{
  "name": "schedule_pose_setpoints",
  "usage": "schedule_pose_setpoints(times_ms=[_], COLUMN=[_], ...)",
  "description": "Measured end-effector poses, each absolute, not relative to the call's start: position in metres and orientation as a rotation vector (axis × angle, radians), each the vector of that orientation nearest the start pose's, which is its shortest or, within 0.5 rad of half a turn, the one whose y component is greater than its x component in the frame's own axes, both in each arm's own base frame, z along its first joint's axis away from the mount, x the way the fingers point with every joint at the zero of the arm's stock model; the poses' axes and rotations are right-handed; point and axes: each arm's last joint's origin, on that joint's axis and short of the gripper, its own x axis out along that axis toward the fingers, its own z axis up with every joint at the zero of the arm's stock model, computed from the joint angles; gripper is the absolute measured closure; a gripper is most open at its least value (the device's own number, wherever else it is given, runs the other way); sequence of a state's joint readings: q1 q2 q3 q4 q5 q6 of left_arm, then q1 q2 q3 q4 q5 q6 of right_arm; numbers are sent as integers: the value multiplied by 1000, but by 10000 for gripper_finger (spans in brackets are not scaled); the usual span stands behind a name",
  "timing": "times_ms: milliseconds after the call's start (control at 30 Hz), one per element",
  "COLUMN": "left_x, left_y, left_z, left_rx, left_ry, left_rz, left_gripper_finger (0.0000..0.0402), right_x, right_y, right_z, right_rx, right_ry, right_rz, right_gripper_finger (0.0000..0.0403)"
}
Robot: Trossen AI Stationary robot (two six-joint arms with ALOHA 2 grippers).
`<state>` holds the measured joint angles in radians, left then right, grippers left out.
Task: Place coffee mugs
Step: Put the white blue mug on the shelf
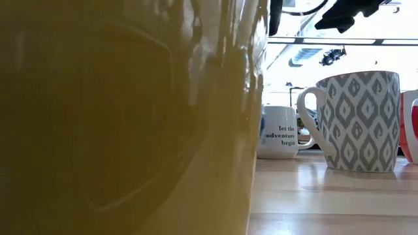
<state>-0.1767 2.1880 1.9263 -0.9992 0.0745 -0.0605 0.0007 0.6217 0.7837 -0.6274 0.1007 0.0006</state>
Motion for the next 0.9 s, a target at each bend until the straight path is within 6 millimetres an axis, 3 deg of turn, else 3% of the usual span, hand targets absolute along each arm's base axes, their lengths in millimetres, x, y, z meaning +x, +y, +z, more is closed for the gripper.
schedule_pose_setpoints(times_ms=[467, 900], left_x=[447, 449], left_y=[-87, -84], left_z=[212, 212], left_rx=[2, 38], left_ry=[1252, 1238], left_rz=[-181, -112], left_gripper_finger=[391, 331], right_x=[124, 124], right_y=[-3, -3], right_z=[313, 313], right_rx=[-24, -25], right_ry=[462, 462], right_rz=[-98, -94], right_gripper_finger=[245, 245])
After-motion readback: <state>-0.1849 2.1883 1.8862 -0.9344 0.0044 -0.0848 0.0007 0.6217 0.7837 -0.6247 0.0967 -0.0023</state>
